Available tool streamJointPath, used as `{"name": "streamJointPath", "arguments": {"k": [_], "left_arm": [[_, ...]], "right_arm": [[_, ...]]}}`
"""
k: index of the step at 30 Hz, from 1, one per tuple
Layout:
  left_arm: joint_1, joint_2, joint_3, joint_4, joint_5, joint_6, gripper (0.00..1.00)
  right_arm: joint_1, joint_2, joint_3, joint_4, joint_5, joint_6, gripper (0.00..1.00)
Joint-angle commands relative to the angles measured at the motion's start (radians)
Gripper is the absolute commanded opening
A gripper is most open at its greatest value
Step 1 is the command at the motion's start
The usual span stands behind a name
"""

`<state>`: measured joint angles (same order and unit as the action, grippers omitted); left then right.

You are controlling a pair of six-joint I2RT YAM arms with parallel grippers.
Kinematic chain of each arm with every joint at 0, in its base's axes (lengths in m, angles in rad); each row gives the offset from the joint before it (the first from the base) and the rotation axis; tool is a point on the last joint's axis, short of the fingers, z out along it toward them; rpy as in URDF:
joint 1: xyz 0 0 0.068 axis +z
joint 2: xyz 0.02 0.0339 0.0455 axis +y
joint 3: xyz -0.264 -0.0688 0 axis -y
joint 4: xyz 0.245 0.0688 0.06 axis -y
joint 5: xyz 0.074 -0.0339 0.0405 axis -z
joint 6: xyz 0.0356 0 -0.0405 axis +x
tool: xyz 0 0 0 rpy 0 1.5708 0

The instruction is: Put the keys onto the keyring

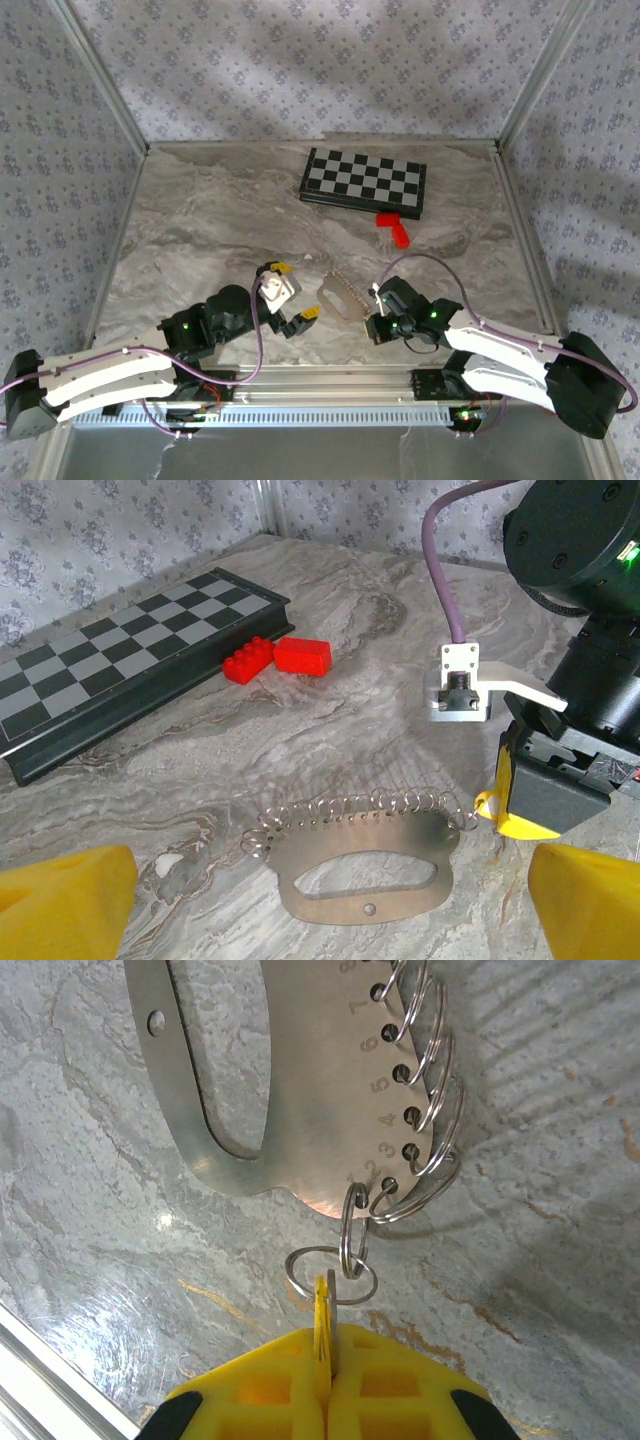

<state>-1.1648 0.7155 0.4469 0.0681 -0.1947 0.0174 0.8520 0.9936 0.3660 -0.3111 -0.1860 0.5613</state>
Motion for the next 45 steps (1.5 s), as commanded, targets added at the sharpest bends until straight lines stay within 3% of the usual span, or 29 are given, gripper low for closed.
{"name": "streamJointPath", "arguments": {"k": [1, 26, 33, 40, 45], "left_arm": [[0.007, -0.004, 0.007, 0.045, 0.010, 0.014, 1.00], [0.007, -0.006, 0.044, 0.005, 0.002, -0.018, 1.00], [0.009, 0.007, 0.090, -0.060, -0.090, -0.076, 1.00], [0.025, -0.023, 0.083, -0.097, -0.267, -0.181, 1.00], [0.085, -0.081, 0.070, -0.187, -0.412, -0.226, 1.00]], "right_arm": [[0.008, -0.002, -0.005, -0.030, 0.025, 0.018, 0.03], [0.007, -0.142, -0.030, -0.064, 0.064, 0.035, 0.29], [-0.002, -0.228, -0.017, -0.133, 0.109, 0.036, 0.45], [-0.040, -0.319, 0.024, -0.159, 0.171, -0.046, 0.55], [-0.063, -0.421, 0.025, -0.123, 0.277, -0.103, 0.66]]}}
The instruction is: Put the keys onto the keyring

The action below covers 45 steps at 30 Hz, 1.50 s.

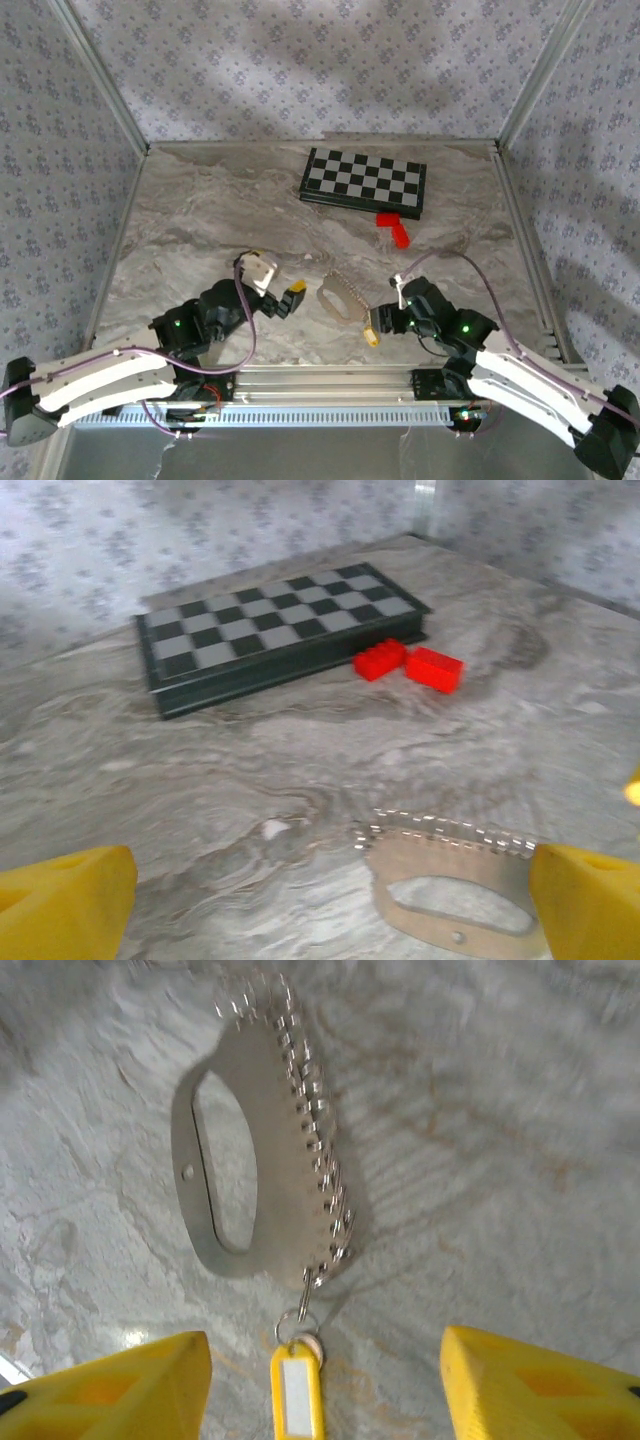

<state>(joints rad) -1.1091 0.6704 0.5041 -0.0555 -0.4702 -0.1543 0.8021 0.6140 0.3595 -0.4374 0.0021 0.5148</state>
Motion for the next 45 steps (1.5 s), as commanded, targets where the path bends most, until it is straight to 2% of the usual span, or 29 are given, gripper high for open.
{"name": "streamJointPath", "arguments": {"k": [1, 3, 8, 13, 19, 25, 28, 36, 41, 45], "left_arm": [[0.051, -0.050, 0.010, -0.088, -0.155, -0.059, 1.00], [0.096, -0.080, -0.002, -0.121, -0.160, -0.064, 1.00], [0.203, -0.187, -0.075, -0.096, -0.200, -0.037, 1.00], [0.318, -0.239, -0.147, -0.041, -0.228, 0.047, 1.00], [0.373, -0.250, -0.202, -0.004, -0.350, 0.134, 1.00], [0.474, -0.267, -0.274, 0.060, -0.381, 0.140, 1.00], [0.548, -0.267, -0.304, 0.093, -0.324, 0.142, 1.00], [0.741, -0.263, -0.384, 0.165, -0.166, 0.105, 1.00], [0.837, -0.266, -0.402, 0.168, -0.107, 0.064, 1.00], [0.873, -0.228, -0.410, 0.224, -0.055, 0.061, 1.00]], "right_arm": [[-0.022, -0.055, 0.032, 0.004, 0.117, -0.064, 0.69], [-0.040, -0.070, 0.033, 0.003, 0.155, -0.077, 0.76], [-0.101, -0.075, 0.044, 0.002, 0.204, -0.119, 1.00], [-0.191, -0.075, 0.064, -0.002, 0.270, -0.142, 1.00], [-0.321, -0.095, 0.041, 0.051, 0.278, -0.116, 0.99], [-0.384, -0.139, -0.009, 0.117, 0.445, -0.148, 1.00], [-0.408, -0.151, -0.029, 0.140, 0.540, -0.132, 1.00], [-0.465, -0.154, -0.096, 0.350, 0.567, -0.226, 1.00], [-0.488, -0.153, -0.150, 0.509, 0.570, -0.398, 1.00], [-0.500, -0.141, -0.215, 0.598, 0.591, -0.489, 1.00]]}}
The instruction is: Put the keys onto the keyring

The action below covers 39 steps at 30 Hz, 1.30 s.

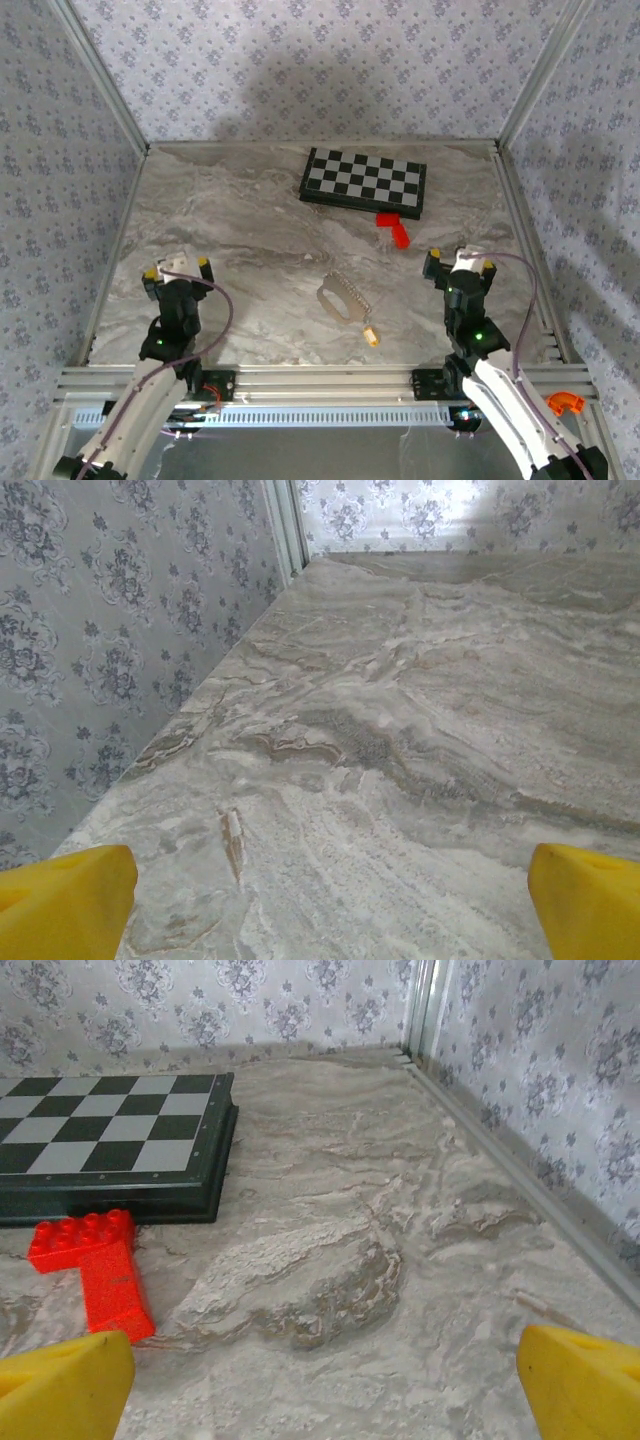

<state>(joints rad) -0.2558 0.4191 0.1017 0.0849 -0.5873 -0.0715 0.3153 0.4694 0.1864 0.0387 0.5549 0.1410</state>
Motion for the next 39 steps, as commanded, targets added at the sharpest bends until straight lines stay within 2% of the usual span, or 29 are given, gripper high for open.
{"name": "streamJointPath", "arguments": {"k": [1, 6, 10, 21, 28, 31, 39], "left_arm": [[0.026, 0.042, -0.005, 0.101, 0.079, -0.021, 1.00], [0.040, 0.201, 0.033, 0.171, 0.110, -0.016, 1.00], [0.044, 0.311, 0.048, 0.256, 0.115, -0.010, 1.00], [0.121, 0.567, 0.122, 0.402, 0.170, -0.028, 1.00], [0.165, 0.704, 0.188, 0.436, 0.190, -0.040, 1.00], [0.194, 0.744, 0.202, 0.470, 0.233, -0.049, 1.00], [0.214, 0.877, 0.268, 0.536, 0.263, -0.026, 1.00]], "right_arm": [[-0.017, 0.006, -0.058, 0.138, 0.024, -0.136, 1.00], [-0.044, 0.022, -0.108, 0.185, -0.045, -0.165, 1.00], [-0.066, 0.067, -0.126, 0.277, -0.050, -0.172, 1.00], [-0.153, 0.400, -0.061, 0.493, -0.126, -0.152, 1.00], [-0.193, 0.546, -0.022, 0.594, -0.164, -0.142, 1.00], [-0.210, 0.614, -0.005, 0.653, -0.183, -0.136, 1.00], [-0.245, 0.773, 0.046, 0.768, -0.212, -0.119, 1.00]]}}
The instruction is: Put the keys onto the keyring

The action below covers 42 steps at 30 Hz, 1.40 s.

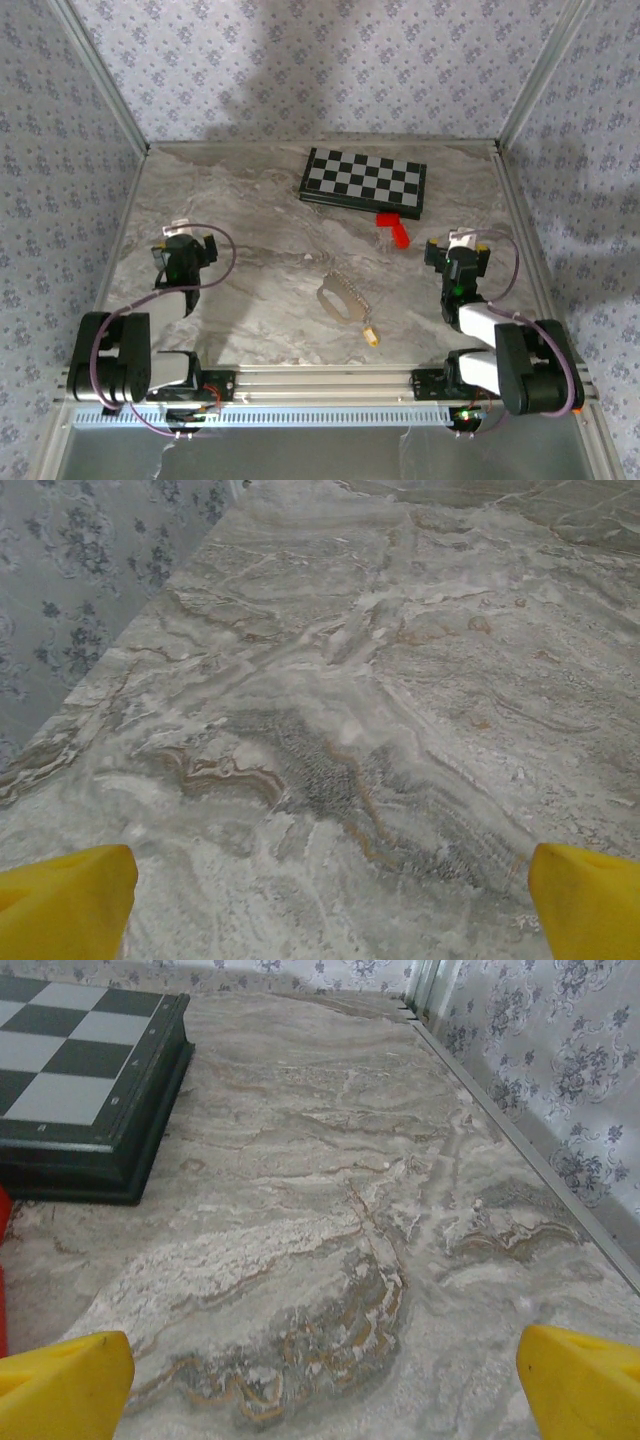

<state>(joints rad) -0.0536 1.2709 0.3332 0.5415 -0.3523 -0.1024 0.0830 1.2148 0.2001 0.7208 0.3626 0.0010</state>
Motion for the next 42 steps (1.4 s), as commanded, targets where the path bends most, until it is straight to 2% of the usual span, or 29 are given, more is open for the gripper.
{"name": "streamJointPath", "arguments": {"k": [1, 5, 7, 10, 12, 17, 24, 27, 42], "left_arm": [[0.011, 0.036, 0.035, 0.101, 0.036, 0.016, 1.00], [0.013, 0.073, 0.055, 0.123, 0.052, 0.033, 1.00], [0.014, 0.091, 0.062, 0.141, 0.051, 0.043, 1.00], [0.055, 0.188, 0.017, 0.326, 0.096, 0.011, 1.00], [0.067, 0.188, 0.043, 0.267, 0.125, 0.003, 1.00], [0.069, 0.242, 0.061, 0.284, 0.154, 0.012, 1.00], [0.066, 0.260, 0.051, 0.319, 0.160, 0.021, 1.00], [0.064, 0.259, 0.050, 0.318, 0.159, 0.022, 1.00], [0.048, 0.262, 0.061, 0.305, 0.144, 0.038, 1.00]], "right_arm": [[-0.014, 0.038, 0.038, 0.094, -0.028, 0.017, 1.00], [-0.017, 0.081, 0.060, 0.115, -0.040, 0.010, 1.00], [-0.032, 0.157, 0.039, 0.238, -0.060, 0.028, 1.00], [-0.039, 0.290, 0.010, 0.444, -0.080, -0.028, 1.00], [-0.039, 0.287, 0.014, 0.420, -0.093, -0.022, 1.00], [-0.037, 0.339, 0.046, 0.422, -0.116, -0.050, 1.00], [-0.036, 0.330, 0.134, 0.244, -0.093, -0.034, 1.00], [-0.056, 0.329, 0.160, 0.179, -0.123, -0.005, 1.00], [-0.066, 0.328, 0.163, 0.177, -0.132, -0.001, 1.00]]}}
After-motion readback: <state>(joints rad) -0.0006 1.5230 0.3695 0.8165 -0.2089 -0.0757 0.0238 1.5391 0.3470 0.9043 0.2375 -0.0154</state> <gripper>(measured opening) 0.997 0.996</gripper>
